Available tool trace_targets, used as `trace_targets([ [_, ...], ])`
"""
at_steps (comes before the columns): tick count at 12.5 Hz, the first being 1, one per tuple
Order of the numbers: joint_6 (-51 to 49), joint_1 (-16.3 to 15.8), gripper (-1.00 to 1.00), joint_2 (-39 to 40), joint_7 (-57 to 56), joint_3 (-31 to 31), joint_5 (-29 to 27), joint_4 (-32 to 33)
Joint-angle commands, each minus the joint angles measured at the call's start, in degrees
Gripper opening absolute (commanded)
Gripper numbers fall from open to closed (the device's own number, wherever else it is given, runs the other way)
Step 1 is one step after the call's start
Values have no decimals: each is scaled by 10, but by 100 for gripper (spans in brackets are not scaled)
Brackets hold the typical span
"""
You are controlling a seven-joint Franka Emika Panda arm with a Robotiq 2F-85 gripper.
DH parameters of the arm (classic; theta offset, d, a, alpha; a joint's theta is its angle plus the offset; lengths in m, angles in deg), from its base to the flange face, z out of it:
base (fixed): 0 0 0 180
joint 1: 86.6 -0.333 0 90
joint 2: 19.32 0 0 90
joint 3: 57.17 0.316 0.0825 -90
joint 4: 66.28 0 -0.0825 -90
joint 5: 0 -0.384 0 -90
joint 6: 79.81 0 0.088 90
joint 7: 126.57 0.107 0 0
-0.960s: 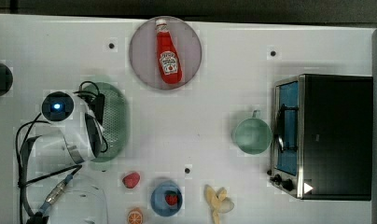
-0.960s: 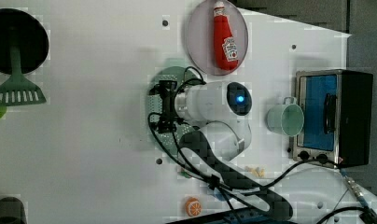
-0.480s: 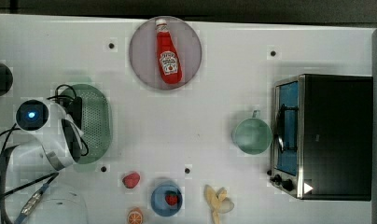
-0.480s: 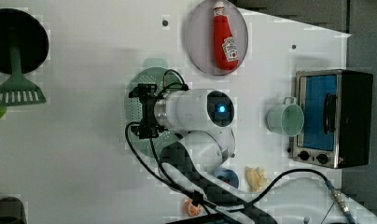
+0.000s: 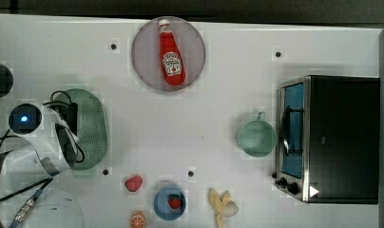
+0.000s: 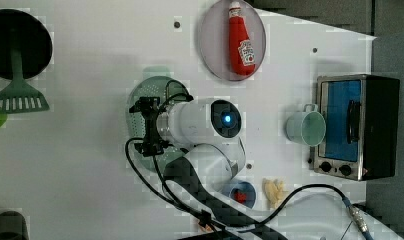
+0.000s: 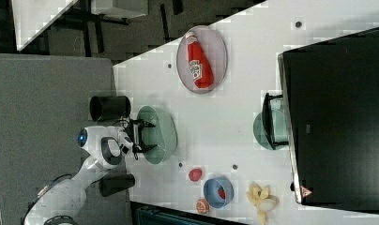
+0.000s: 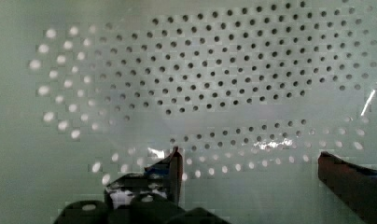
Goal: Drag strainer right to left.
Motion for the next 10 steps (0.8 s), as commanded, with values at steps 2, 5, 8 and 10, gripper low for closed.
trace_targets([
  [2, -21, -12, 100, -57, -51, -33, 56, 7],
  [5, -103, -7, 100, -148, -173, -98, 61, 14],
  [8, -210, 1, 100, -251, -343, -188, 64, 12],
  [10, -274, 8, 100, -315, -451, -256, 72, 12],
])
